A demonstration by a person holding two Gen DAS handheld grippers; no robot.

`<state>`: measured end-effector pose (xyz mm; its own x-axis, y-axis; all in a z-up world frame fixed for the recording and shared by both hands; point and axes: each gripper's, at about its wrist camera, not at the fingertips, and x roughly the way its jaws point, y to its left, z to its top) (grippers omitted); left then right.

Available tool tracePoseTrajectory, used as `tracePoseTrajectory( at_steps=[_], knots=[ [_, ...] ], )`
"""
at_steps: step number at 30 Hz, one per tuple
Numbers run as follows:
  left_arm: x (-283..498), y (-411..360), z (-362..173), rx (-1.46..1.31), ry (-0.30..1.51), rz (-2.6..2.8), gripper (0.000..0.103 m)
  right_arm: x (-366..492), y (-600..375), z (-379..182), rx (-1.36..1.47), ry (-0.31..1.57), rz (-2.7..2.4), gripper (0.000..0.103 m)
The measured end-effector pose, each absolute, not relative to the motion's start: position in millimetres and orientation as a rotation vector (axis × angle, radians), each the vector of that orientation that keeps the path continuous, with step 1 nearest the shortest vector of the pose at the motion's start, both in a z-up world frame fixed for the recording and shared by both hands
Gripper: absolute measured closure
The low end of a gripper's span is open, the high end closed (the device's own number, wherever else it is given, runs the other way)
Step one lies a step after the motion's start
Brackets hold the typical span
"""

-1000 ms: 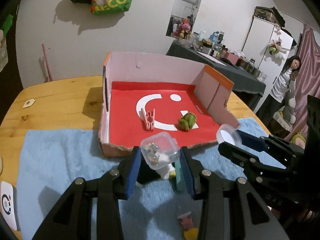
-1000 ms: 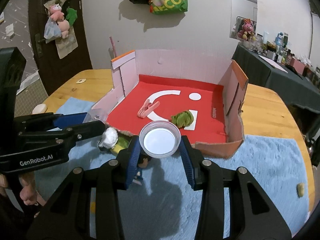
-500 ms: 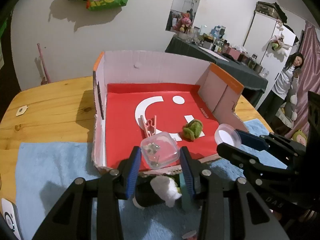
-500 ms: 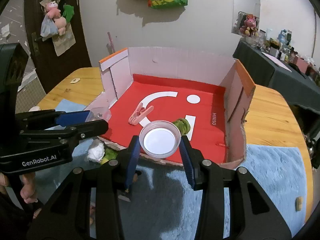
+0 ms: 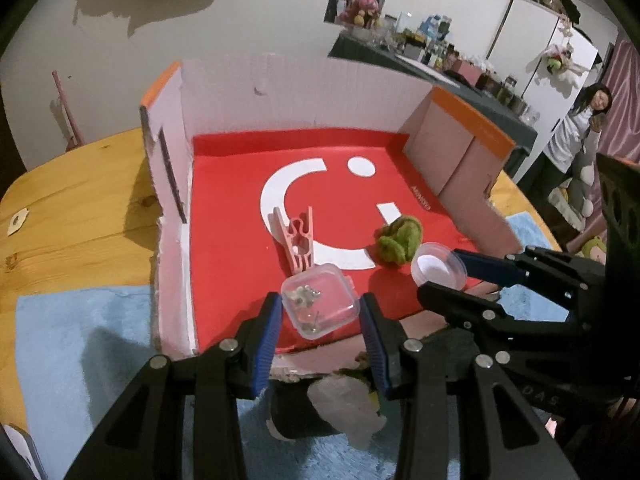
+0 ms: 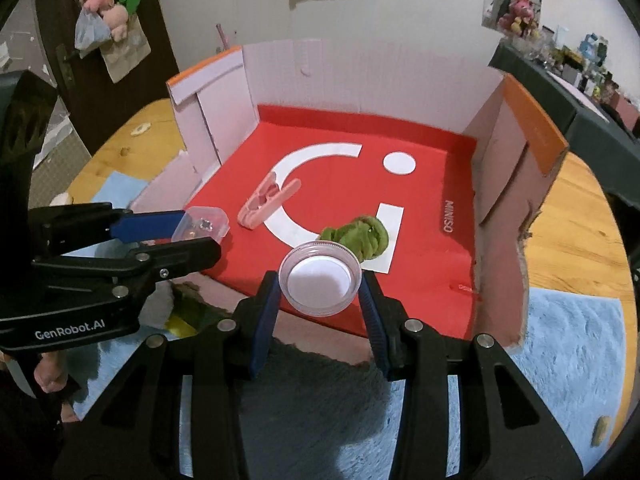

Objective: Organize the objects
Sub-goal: 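Carry the clear container with the left gripper while the right gripper carries the white dish into the box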

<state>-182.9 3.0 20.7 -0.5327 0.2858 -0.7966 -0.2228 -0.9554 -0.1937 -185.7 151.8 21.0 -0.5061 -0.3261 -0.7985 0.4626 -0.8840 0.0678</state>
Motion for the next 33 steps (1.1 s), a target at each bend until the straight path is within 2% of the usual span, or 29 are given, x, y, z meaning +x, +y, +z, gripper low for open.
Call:
tracePoseTrajectory(
  at_steps=[7, 33],
  knots=[
    [-194.0, 4.3, 11.6, -1.381, -0.073, 2.499, 0.061, -199.0, 147.7, 11.9, 1.285, 0.252, -2.342, 0.064],
    [-228.8, 6.7, 4.8, -1.419, -0.047, 2.487, 0.061, -224.3, 146.9, 6.1, 1.332, 0.217, -2.362, 0.064]
  ],
)
